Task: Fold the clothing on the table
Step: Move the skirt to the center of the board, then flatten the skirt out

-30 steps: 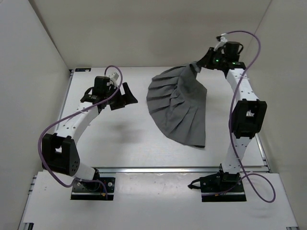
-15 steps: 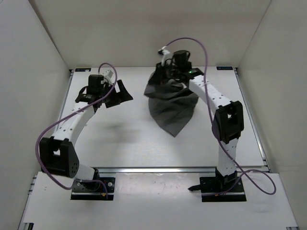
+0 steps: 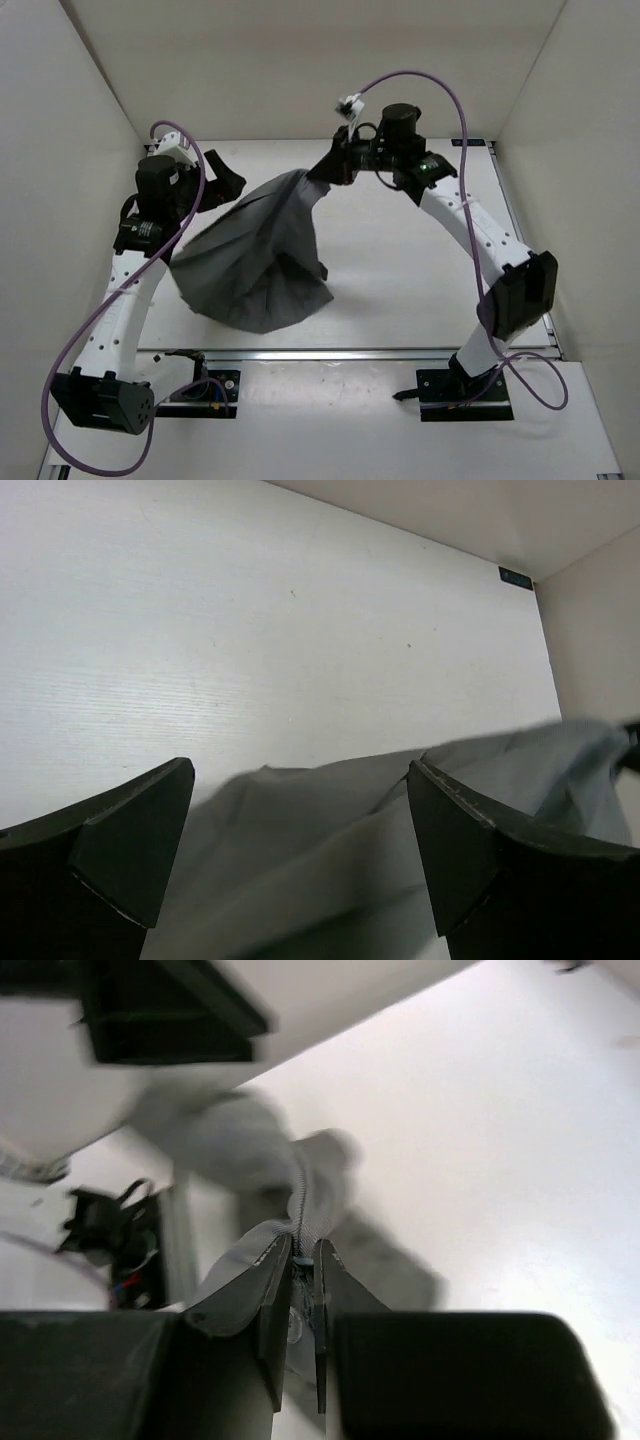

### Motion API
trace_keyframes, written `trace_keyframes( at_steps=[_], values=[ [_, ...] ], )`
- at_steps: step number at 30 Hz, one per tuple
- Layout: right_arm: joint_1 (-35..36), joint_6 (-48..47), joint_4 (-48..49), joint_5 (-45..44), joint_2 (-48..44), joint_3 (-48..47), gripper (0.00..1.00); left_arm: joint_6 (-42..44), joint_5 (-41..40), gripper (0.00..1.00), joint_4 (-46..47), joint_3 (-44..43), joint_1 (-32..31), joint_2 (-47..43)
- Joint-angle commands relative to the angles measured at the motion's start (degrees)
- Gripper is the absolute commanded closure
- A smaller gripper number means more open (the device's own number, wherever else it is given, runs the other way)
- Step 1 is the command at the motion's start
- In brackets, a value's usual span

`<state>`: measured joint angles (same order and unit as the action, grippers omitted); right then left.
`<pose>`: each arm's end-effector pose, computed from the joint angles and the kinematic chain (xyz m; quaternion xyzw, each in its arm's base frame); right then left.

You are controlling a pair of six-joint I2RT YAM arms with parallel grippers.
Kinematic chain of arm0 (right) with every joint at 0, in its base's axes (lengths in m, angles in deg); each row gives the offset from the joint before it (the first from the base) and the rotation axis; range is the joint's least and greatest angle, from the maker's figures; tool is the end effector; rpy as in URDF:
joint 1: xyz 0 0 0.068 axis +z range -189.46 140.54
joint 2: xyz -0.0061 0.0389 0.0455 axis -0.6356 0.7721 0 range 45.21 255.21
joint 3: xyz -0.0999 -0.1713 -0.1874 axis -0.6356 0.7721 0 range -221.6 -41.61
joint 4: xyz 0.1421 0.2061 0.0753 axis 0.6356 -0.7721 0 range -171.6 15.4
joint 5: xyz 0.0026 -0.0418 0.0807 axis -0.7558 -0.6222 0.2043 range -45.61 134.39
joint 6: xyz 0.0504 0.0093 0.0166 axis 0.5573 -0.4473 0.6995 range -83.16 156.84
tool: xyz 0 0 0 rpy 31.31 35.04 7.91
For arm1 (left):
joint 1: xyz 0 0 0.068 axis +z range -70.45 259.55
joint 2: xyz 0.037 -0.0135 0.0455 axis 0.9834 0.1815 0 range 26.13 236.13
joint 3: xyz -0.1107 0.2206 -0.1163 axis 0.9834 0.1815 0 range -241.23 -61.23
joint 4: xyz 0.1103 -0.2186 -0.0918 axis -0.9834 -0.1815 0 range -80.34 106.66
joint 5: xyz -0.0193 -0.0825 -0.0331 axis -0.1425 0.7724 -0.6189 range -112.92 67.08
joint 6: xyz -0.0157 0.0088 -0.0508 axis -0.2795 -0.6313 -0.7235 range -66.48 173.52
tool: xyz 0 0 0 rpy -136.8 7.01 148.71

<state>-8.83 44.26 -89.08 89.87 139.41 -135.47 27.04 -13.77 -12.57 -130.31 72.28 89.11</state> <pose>0.3143 0.2156 0.4102 -0.3781 0.6683 0.4730 0.4321 0.2351 -0.0357 0.3915 -0.0955 0.8276 -0.2230 0.5062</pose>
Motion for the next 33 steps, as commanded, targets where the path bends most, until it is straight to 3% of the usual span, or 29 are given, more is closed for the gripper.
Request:
trace_keyframes(
  at_steps=[1, 7, 9, 11, 12, 14, 16, 22, 25, 29, 31, 33],
  values=[
    [-6.97, 1.46, 1.66, 0.14, 10.10, -3.93, 1.00, -0.50, 0.16, 0.02, 0.75, 1.57, -0.73, 1.27],
    [-10.85, 2.33, -1.70, -4.95, 28.12, -17.12, 1.00, -0.59, 1.31, 0.01, 1.46, 2.63, -1.78, 4.34],
    [-11.90, 4.79, 0.49, -7.14, 31.38, -18.54, 0.90, -0.24, 1.57, 0.01, 0.50, 2.11, -2.31, 6.27],
    [-12.97, 6.29, -0.36, -7.50, 34.47, -22.66, 0.52, -0.15, 1.32, 0.01, 0.15, 1.84, -3.19, 7.59],
    [-14.01, 6.12, -1.33, -8.03, 35.52, -23.37, 0.46, 0.37, 1.92, 0.01, 0.05, 1.41, -3.45, 8.99],
    [-15.07, 5.42, -2.30, -9.52, 34.84, -23.91, 0.10, 0.20, 1.84, 0.02, 0.14, 0.26, -4.24, 10.75],
    [-15.43, 3.06, -4.49, -10.48, 33.08, -22.95, 0.01, -0.15, 3.15, 0.01, 1.02, -0.35, -4.86, 13.30],
    [-15.25, 0.05, -9.78, -16.47, 20.63, -12.33, 0.03, 0.20, 7.99, 0.01, 4.71, -3.95, -8.19, 22.08],
    [-14.38, -0.74, -5.66, -17.08, 11.32, 1.55, 0.10, 2.92, 9.31, 0.04, 2.26, -10.01, -11.36, 28.40],
    [-12.36, 2.07, 0.32, -17.52, 0.93, 19.20, 0.37, 7.14, 7.48, 0.05, -1.87, -18.98, -17.15, 35.36],
    [-11.30, 3.12, 0.86, -17.35, -1.29, 23.45, 0.40, 9.16, 1.08, 0.02, -4.77, -20.92, -20.05, 39.13],
    [-10.24, 4.96, 0.94, -17.00, -2.34, 27.58, 0.51, 10.74, -2.72, 0.01, -6.18, -22.41, -21.73, 41.60]
  ],
)
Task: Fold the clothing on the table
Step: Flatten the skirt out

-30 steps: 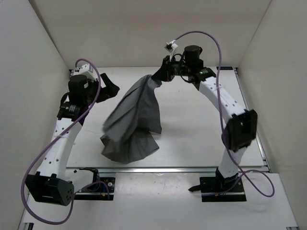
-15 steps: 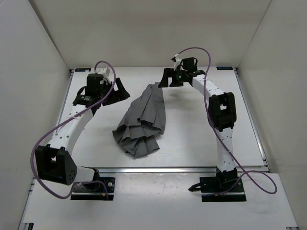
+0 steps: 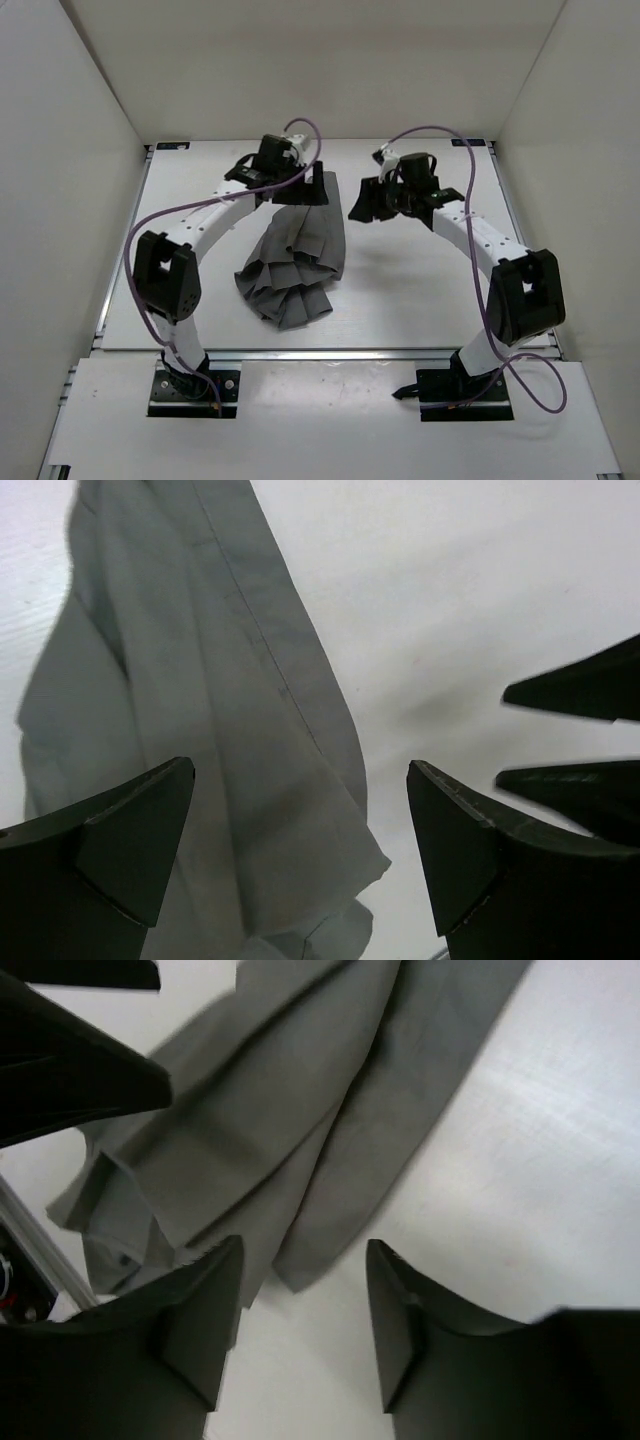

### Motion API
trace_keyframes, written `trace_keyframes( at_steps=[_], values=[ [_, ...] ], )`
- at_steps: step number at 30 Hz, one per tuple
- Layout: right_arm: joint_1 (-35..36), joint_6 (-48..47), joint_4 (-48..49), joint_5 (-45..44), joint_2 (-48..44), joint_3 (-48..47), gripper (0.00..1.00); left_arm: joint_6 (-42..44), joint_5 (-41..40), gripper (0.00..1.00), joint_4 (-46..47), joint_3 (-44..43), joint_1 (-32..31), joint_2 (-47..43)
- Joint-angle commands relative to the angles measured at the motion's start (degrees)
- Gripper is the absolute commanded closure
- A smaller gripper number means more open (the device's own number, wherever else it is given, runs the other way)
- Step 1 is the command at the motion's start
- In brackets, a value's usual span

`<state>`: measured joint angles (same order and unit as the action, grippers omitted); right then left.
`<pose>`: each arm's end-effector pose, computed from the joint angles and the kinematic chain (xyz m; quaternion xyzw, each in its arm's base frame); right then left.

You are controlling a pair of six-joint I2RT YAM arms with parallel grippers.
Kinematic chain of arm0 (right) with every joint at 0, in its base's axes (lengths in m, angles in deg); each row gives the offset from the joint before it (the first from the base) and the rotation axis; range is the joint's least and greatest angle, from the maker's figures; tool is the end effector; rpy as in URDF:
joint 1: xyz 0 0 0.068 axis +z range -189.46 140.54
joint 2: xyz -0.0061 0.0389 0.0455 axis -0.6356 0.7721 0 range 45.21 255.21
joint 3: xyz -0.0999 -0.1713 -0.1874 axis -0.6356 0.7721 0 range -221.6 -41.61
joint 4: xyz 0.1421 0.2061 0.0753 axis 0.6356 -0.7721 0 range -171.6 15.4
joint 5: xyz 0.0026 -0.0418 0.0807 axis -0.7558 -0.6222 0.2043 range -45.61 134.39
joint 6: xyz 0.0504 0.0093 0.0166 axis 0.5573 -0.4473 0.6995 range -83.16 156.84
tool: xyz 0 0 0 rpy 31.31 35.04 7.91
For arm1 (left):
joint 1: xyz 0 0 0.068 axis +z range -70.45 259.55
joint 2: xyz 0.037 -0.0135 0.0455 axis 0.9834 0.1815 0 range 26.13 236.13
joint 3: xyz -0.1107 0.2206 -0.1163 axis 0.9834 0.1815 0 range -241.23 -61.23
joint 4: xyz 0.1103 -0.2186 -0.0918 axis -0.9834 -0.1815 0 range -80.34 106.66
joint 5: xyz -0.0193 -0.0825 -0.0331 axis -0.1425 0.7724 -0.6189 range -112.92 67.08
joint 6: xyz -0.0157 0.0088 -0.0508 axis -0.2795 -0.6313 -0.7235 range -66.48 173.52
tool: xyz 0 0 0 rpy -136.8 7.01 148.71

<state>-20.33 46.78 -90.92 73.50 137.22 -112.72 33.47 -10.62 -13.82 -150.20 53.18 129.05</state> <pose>0.3374 0.1354 0.2826 -0.1809 0.8552 0.3259 0.3600 0.3631 -0.1884 0.2938 0.0919 0.9130 -0.2424 0.3149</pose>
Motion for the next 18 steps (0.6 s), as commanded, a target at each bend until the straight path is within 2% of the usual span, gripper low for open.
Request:
trace_keyframes(
  at_steps=[1, 3, 7, 8, 9, 12, 14, 15, 17, 18],
  values=[
    [1.60, 2.72, 2.96, -0.63, -0.07, 5.71, 0.53, 4.76, -7.01, 0.01, -5.90, -3.13, -3.16, 3.33],
    [2.48, 4.82, 4.45, 0.60, -0.78, 9.13, 0.65, 5.46, -7.11, 0.01, -7.05, -3.75, -3.51, 5.62],
    [4.86, 8.86, 10.06, 2.01, -2.09, 14.49, 0.70, 6.42, -12.20, 0.09, -8.19, -3.76, -4.39, 8.79],
    [5.38, 9.22, 11.03, 2.36, -2.36, 15.03, 0.71, 6.60, -14.29, 0.17, -8.37, -3.58, -4.04, 9.49],
    [5.73, 10.44, 12.26, 2.54, -2.53, 16.08, 0.71, 6.69, -15.01, 0.20, -9.15, -3.32, -4.30, 9.93],
    [6.09, 11.86, 14.56, 3.85, -1.66, 17.41, 0.72, 7.31, -16.42, 0.37, -9.95, -4.02, -3.34, 11.69],
    [6.61, 11.95, 15.17, 3.77, -0.34, 17.06, 0.76, 6.26, -15.03, 0.56, -10.13, -3.58, -2.55, 11.87],
    [6.96, 11.69, 14.91, 4.12, 0.71, 16.62, 0.77, 6.17, -13.80, 0.62, -9.78, -3.67, -1.85, 11.96],
    [7.58, 11.60, 15.08, 4.99, 2.65, 15.48, 0.79, 5.55, -13.53, 0.86, -9.86, -3.75, -1.32, 11.87],
    [8.02, 11.60, 15.00, 5.17, 4.22, 14.69, 0.80, 5.46, -12.74, 0.92, -10.04, -3.93, -0.53, 11.61]
  ],
)
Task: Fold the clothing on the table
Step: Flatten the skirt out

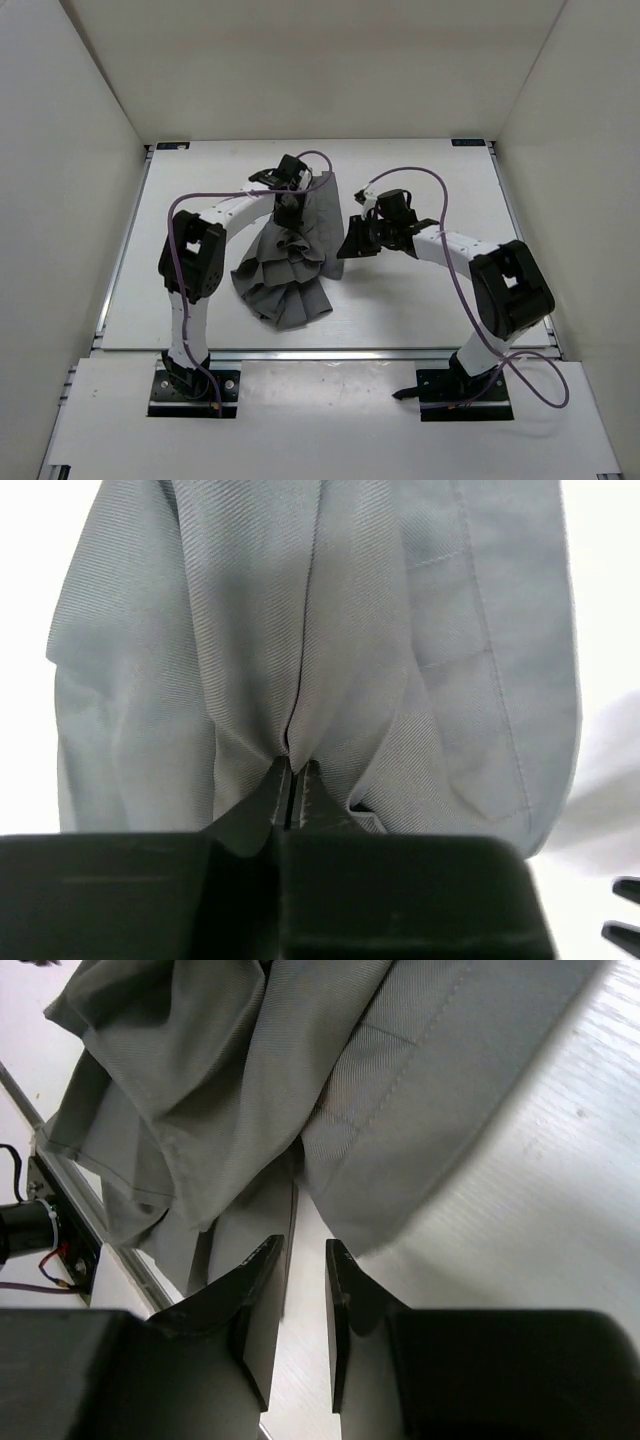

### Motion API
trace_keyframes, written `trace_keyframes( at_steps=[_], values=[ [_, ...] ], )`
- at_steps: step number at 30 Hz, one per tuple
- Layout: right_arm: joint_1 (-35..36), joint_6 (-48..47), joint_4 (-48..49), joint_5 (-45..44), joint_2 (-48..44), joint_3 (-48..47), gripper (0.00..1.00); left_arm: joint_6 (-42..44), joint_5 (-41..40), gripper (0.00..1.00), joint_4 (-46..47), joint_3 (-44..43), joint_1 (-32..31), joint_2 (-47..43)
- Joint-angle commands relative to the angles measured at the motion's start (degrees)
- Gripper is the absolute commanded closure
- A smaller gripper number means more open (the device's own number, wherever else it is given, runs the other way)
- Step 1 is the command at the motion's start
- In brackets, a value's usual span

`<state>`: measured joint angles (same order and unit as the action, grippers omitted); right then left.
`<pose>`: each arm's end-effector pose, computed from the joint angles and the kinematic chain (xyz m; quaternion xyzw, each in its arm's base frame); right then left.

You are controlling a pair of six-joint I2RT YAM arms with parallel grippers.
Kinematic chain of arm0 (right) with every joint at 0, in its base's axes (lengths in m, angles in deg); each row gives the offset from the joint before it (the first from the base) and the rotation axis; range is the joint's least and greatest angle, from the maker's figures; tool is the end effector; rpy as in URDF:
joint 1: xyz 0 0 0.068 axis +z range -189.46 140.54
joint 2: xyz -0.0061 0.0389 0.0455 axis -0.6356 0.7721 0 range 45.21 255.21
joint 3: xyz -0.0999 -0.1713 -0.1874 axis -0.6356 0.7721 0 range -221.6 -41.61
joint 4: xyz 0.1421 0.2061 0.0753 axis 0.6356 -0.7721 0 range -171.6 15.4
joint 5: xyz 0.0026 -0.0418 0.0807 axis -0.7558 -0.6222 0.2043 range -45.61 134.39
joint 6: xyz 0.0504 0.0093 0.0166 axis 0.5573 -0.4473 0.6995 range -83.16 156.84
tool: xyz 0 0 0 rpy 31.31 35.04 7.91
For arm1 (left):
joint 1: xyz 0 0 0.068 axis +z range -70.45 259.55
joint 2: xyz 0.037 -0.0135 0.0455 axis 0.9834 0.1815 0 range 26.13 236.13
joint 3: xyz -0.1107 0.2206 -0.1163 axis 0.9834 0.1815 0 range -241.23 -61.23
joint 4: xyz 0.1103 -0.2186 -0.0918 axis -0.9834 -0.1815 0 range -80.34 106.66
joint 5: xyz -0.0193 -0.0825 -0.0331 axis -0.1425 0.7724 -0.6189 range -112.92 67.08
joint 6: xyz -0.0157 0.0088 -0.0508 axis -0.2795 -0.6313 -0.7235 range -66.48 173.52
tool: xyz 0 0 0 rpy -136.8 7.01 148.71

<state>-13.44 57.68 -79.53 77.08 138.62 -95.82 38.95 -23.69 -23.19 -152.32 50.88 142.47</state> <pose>0.2954 0.1656 0.1965 -0.1496 0.8778 0.3866 0.2401 0.3780 -0.2061 0.2004 0.1184 0.9693 -0.0732 0.2028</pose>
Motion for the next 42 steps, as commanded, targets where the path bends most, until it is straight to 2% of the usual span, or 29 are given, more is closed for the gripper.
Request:
trace_keyframes(
  at_steps=[1, 4, 6, 8, 10, 11, 13, 14, 16, 17, 18, 19, 21, 23, 28, 31, 33, 37, 42],
  values=[
    [1.49, 1.13, 3.96, 1.76, 4.05, -2.99, 0.81, -0.54, 0.42, 1.00, -1.10, -2.51, 2.81, -1.73],
    [2.54, 1.39, 4.49, 3.43, 7.39, -5.19, 0.83, -3.62, 10.68, 1.00, -0.14, -1.90, 8.07, -3.13],
    [2.72, 1.40, 3.97, 3.87, 9.50, -7.21, 0.85, -6.60, 17.01, 1.00, 3.63, 1.95, 11.95, -6.19],
    [3.25, 0.26, 2.48, 3.96, 11.18, -9.49, 0.86, -6.00, 16.17, 1.00, 4.35, 3.19, 15.47, -8.56],
    [3.77, -0.71, 1.41, 3.35, 12.67, -11.17, 0.86, -3.11, 11.78, 1.00, 2.60, 1.80, 16.97, -8.76],
    [3.77, -1.06, 0.98, 2.91, 13.03, -11.87, 0.86, -0.14, 7.67, 0.97, 0.68, 0.05, 17.06, -8.41],
    [3.60, -0.89, 0.80, 2.39, 13.64, -12.14, 0.86, 2.61, -3.91, 0.83, -3.46, -4.26, 16.54, -5.78],
    [3.34, -1.06, 0.36, 1.60, 13.82, -12.49, 0.85, 3.92, -7.01, 0.78, -5.74, -6.27, 15.93, -4.90],
    [2.72, -1.41, -0.51, 1.85, 14.43, -12.93, 0.85, 4.90, -16.50, 0.51, -7.95, -7.87, 15.31, -2.96],
    [2.72, -1.94, -1.22, 1.24, 15.22, -13.37, 0.85, 5.25, -18.10, 0.42, -8.39, -7.96, 14.61, -2.87],
    [2.37, -2.90, -1.75, 1.15, 15.31, -14.15, 0.84, 4.99, -19.34, 0.22, -8.66, -7.70, 14.60, -2.61],
    [2.63, -3.26, -3.23, 0.89, 15.92, -14.60, 0.84, 4.73, -19.44, 0.09, -8.40, -7.96, 15.04, -2.69],
    [2.54, -3.79, -4.64, 0.45, 17.07, -15.39, 0.86, 3.94, -18.39, 0.01, -7.87, -8.05, 14.95, -3.13],
    [2.63, -4.23, -4.91, 0.63, 18.56, -15.83, 0.86, 3.93, -17.86, 0.02, -7.43, -8.84, 15.48, -3.92],
    [3.77, -5.81, -10.08, -2.53, 22.17, -19.07, 0.94, 2.53, -8.29, 0.02, -4.45, -7.62, 13.90, -6.38],
    [3.07, -6.69, -13.87, -9.38, 22.87, -21.20, 0.97, 3.40, -5.57, 0.02, -2.86, -4.81, 12.14, -7.35],
    [0.71, -6.87, -14.15, -13.86, 21.30, -19.62, 0.98, 2.36, -3.28, 0.01, -2.42, -2.88, 11.62, -7.52],
    [-4.57, -6.60, -15.19, -16.06, 19.97, -18.91, 0.99, -0.98, 5.24, 0.05, 2.31, 3.53, 10.92, -8.40],
    [-11.51, -9.94, -18.27, -18.18, 20.68, -23.20, 0.98, -2.83, 6.92, 0.08, 2.60, 6.19, 6.96, -7.00]
  ],
)
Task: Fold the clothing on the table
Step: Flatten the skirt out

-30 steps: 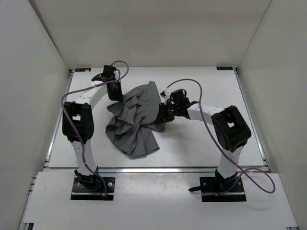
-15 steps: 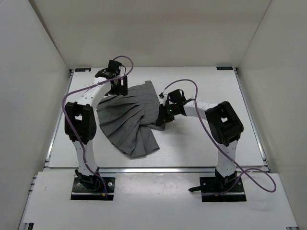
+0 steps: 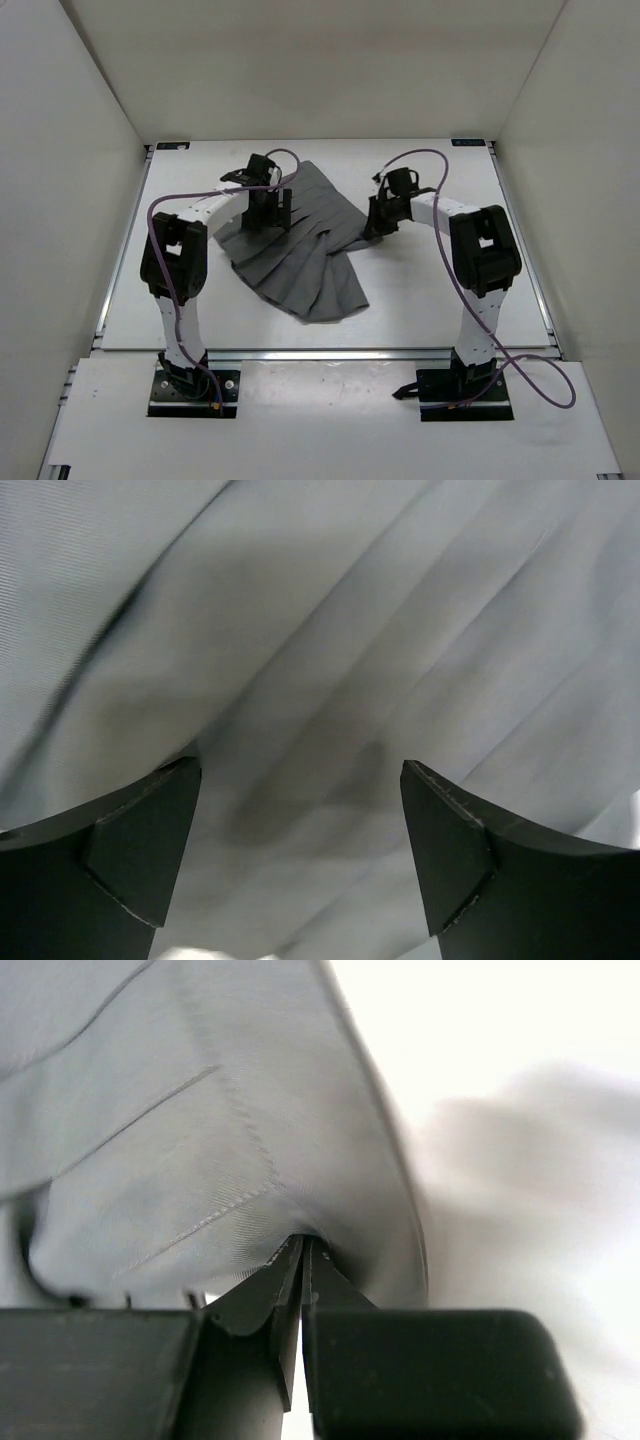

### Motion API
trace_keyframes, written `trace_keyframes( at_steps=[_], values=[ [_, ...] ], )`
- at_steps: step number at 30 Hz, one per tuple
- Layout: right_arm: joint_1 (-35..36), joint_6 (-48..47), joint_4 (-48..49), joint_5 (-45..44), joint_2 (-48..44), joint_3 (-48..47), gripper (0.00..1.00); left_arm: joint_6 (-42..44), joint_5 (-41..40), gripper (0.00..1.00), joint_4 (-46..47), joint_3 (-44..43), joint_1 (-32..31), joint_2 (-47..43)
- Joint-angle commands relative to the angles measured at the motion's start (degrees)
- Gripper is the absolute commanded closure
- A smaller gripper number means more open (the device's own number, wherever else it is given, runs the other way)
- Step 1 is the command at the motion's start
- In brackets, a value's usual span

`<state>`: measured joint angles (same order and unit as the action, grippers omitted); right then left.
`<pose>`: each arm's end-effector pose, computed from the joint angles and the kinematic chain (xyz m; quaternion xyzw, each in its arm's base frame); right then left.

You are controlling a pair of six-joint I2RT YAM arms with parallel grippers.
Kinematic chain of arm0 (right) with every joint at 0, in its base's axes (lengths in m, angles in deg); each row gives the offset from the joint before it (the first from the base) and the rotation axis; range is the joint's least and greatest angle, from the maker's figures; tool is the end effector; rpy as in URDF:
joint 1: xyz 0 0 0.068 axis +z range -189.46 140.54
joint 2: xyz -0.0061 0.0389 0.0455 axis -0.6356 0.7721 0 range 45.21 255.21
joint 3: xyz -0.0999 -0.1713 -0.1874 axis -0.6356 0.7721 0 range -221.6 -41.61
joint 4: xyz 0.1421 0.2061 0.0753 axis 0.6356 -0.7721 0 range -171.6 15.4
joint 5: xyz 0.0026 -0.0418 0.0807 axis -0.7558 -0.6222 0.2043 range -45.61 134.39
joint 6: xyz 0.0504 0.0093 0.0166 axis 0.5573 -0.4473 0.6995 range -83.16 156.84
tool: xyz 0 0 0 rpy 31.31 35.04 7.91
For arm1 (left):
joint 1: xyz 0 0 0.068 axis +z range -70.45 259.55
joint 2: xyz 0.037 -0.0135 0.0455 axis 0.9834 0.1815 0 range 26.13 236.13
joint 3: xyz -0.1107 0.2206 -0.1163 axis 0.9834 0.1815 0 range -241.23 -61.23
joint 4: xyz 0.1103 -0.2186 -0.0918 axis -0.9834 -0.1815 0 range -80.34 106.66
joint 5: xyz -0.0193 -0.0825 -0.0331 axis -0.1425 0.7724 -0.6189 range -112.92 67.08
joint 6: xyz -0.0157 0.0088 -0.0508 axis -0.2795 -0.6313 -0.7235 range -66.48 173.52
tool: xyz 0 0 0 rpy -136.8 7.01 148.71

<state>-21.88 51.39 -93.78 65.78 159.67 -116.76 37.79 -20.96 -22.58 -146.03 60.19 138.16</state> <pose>0.3897 0.1371 0.1539 -0.0754 0.9440 0.2455 0.2070 0.3846 -0.1364 0.1990 0.0345 0.9783 -0.0773 0.1893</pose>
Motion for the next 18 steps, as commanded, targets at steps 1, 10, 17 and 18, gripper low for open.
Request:
trace_keyframes(
  at_steps=[1, 10, 17, 18],
  values=[
    [-4.82, -3.82, -4.72, -6.97, 0.41, -4.45, 0.98, -1.59, 3.94, 0.10, 1.89, -0.11, -3.40, -2.52],
    [-7.38, -2.86, -6.31, -5.40, 4.55, -15.82, 0.96, -3.52, 10.08, 0.27, -0.04, 1.83, -11.05, 1.43],
    [-11.07, 2.32, -0.42, -2.58, -9.30, -1.43, 0.68, -6.86, 10.52, 0.30, -0.39, 4.46, -16.76, 1.09],
    [-11.69, 2.59, -0.07, -2.75, -11.77, 1.30, 0.65, -7.47, 10.79, 0.33, 0.30, 4.64, -17.29, 1.09]
  ],
)
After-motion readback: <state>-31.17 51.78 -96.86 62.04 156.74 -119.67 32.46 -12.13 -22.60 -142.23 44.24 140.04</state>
